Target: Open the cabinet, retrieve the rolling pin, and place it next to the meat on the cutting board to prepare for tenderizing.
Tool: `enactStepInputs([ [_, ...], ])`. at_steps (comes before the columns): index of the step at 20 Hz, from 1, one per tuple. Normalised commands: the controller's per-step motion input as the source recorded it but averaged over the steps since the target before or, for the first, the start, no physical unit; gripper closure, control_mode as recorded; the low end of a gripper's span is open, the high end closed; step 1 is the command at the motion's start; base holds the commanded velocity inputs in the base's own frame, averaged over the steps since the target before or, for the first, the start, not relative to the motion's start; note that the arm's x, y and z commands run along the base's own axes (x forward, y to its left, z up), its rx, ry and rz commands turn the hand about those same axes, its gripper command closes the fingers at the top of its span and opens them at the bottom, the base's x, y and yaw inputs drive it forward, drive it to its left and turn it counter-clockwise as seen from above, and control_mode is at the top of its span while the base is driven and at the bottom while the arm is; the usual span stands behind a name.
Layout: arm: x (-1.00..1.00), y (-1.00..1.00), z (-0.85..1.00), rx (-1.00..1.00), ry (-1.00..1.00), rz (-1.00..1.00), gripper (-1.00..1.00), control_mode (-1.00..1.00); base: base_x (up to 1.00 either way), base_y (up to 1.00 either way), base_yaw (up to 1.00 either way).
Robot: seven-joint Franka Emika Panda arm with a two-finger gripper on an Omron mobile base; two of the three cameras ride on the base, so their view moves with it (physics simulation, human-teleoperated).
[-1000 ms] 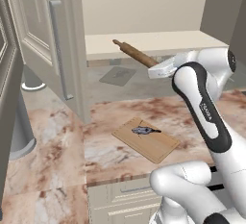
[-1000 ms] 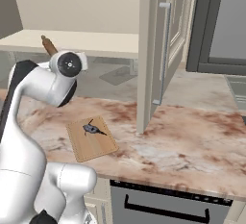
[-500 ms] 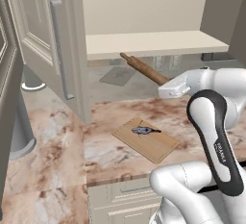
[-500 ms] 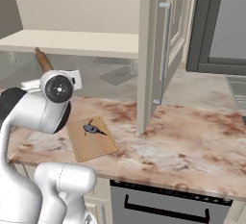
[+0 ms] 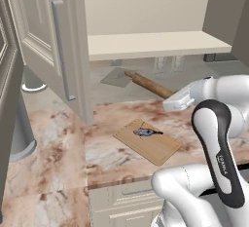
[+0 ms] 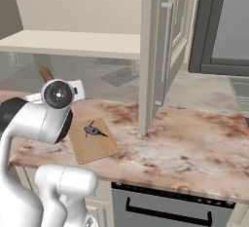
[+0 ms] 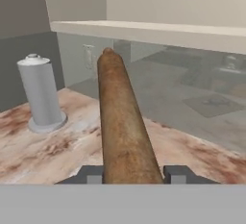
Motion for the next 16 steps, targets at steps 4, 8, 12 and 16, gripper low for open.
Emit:
enactStepInputs([
  [4, 0.01, -0.20, -0.29, -0.06, 0.03, 0.04, 1.00, -1.00, 0.00, 0.00, 0.00],
  [8, 0.06, -0.16, -0.30, -0.03, 0.02, 0.08, 1.00, -1.00, 0.00, 0.00, 0.00],
  [12, 0.01, -0.10, -0.39, -0.03, 0.01, 0.10, 1.00, -1.00, 0.00, 0.00, 0.00],
  [16, 0.02, -0.03, -0.44, -0.05, 0.04, 0.10, 1.00, -1.00, 0.00, 0.00, 0.00],
])
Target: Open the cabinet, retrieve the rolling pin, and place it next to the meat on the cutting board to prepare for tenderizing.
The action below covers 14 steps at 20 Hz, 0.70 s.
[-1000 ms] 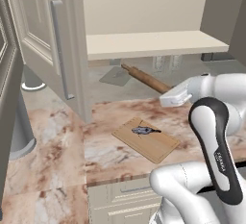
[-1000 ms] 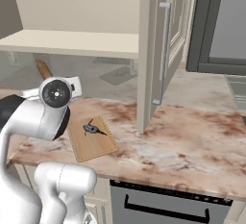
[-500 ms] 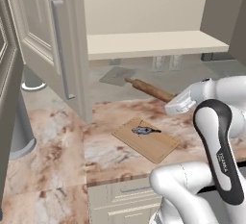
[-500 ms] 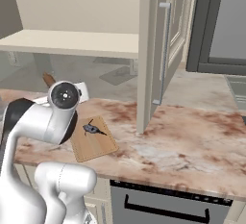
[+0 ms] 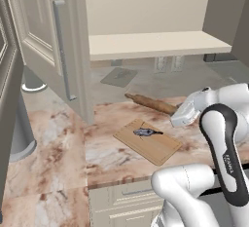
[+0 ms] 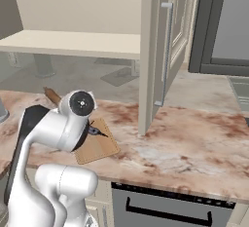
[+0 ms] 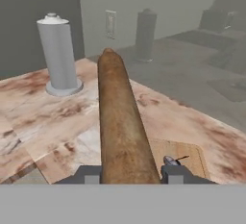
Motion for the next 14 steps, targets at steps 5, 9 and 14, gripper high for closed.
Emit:
enactStepInputs([
  [5, 0.04, -0.01, -0.45, -0.06, 0.06, 0.10, 1.00, -1.00, 0.00, 0.00, 0.00],
  [9, 0.00, -0.04, -0.40, -0.08, 0.01, 0.08, 1.00, -1.00, 0.00, 0.00, 0.00],
  [14, 0.00, -0.08, -0.43, -0.06, 0.00, 0.08, 1.00, -1.00, 0.00, 0.00, 0.00],
])
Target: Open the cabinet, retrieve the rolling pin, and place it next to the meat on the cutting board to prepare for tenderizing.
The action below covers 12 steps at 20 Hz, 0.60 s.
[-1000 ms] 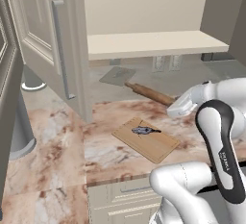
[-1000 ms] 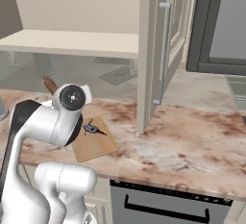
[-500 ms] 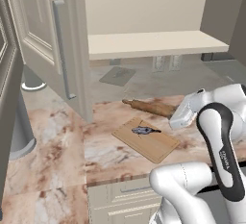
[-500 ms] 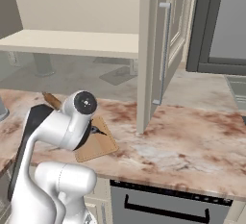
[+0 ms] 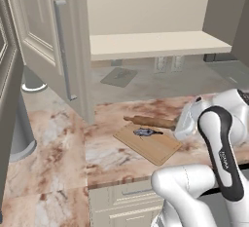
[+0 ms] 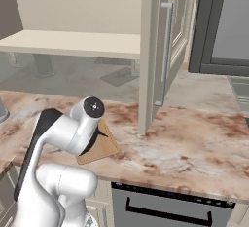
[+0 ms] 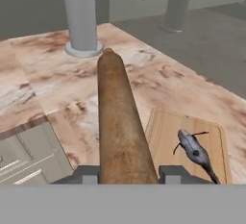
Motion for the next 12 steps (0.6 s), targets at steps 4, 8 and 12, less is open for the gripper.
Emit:
enactStepInputs([
  [4, 0.02, -0.11, -0.41, -0.05, 0.00, 0.07, 1.00, -1.00, 0.00, 0.00, 0.00],
  [8, 0.01, -0.13, -0.35, -0.04, 0.00, 0.07, 1.00, -1.00, 0.00, 0.00, 0.00],
  [12, 0.02, -0.14, -0.33, -0.04, 0.00, 0.06, 1.00, -1.00, 0.00, 0.00, 0.00],
])
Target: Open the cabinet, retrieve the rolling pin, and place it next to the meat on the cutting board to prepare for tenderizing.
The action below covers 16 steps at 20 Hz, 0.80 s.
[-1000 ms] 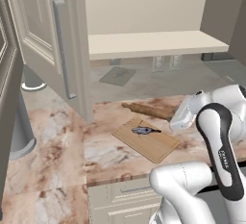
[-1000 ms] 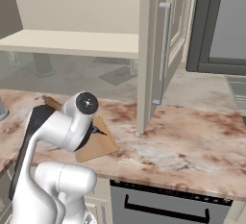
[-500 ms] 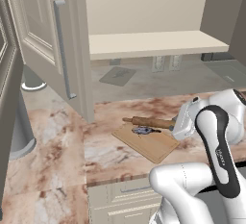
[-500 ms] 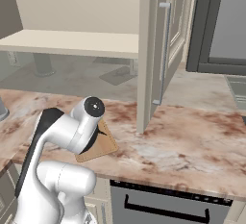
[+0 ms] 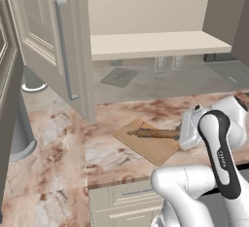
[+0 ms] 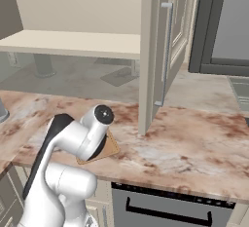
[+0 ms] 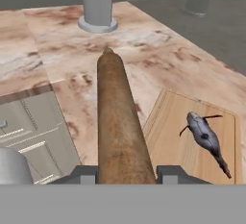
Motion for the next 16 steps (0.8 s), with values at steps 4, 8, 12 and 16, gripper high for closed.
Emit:
enactStepInputs([
  [4, 0.15, -0.04, -0.32, -0.05, 0.00, 0.05, 1.00, -1.00, 0.00, 0.00, 0.00],
  [8, 0.23, -0.01, -0.32, -0.04, 0.00, 0.05, 1.00, -1.00, 0.00, 0.00, 0.00],
  [12, 0.25, 0.00, -0.36, -0.04, 0.00, 0.05, 1.00, -1.00, 0.00, 0.00, 0.00],
  [16, 0.28, 0.00, -0.35, -0.03, 0.00, 0.05, 1.00, -1.00, 0.00, 0.00, 0.00],
])
